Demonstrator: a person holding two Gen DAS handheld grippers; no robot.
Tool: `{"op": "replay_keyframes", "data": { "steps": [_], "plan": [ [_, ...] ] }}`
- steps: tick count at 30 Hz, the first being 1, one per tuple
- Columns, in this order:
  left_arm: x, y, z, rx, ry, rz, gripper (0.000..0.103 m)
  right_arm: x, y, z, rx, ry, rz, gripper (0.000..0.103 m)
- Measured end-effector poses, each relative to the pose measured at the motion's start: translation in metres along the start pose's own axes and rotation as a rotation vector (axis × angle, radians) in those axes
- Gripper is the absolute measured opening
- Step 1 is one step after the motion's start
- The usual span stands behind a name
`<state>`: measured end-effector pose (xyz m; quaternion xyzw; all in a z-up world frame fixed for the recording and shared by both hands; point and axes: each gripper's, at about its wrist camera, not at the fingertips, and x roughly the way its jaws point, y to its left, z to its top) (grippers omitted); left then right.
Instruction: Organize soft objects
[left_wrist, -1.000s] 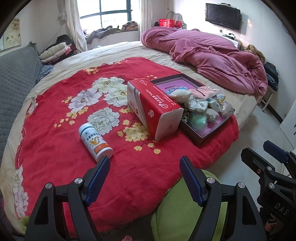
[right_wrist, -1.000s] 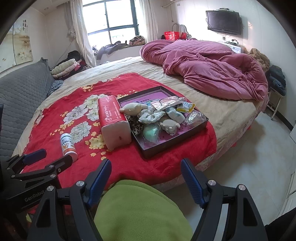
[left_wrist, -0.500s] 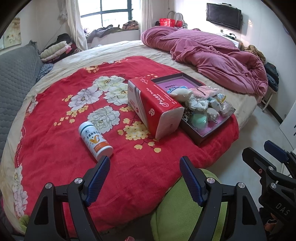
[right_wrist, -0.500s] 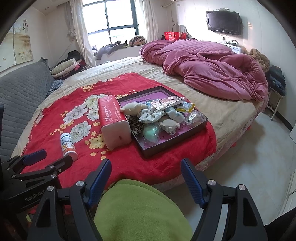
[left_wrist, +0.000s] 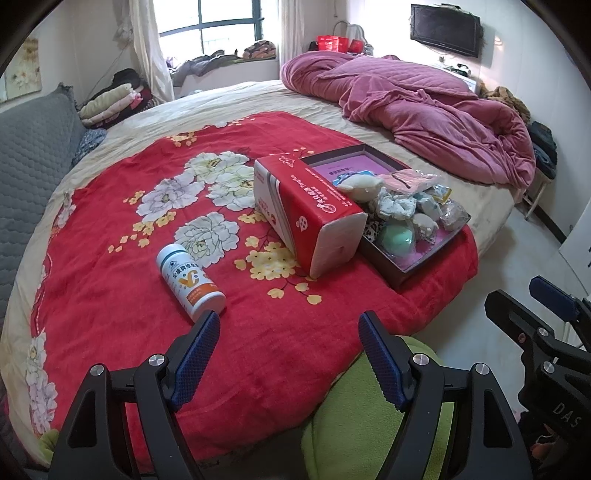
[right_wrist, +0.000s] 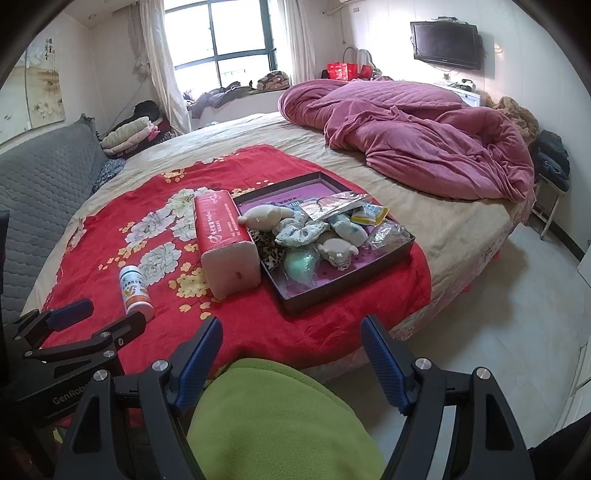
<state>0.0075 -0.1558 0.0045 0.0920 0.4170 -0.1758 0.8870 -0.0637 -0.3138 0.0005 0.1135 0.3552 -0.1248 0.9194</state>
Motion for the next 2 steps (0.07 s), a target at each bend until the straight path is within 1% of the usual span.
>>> {"op": "replay_keyframes", "data": {
  "steps": [2],
  "plan": [
    [0.0008, -0.0007, 0.0008, 0.001, 0.003, -0.004, 0.079, 0.0006, -0.0003, 0.0003, 0.001, 0.004, -0.001, 0.076]
  ]
}}
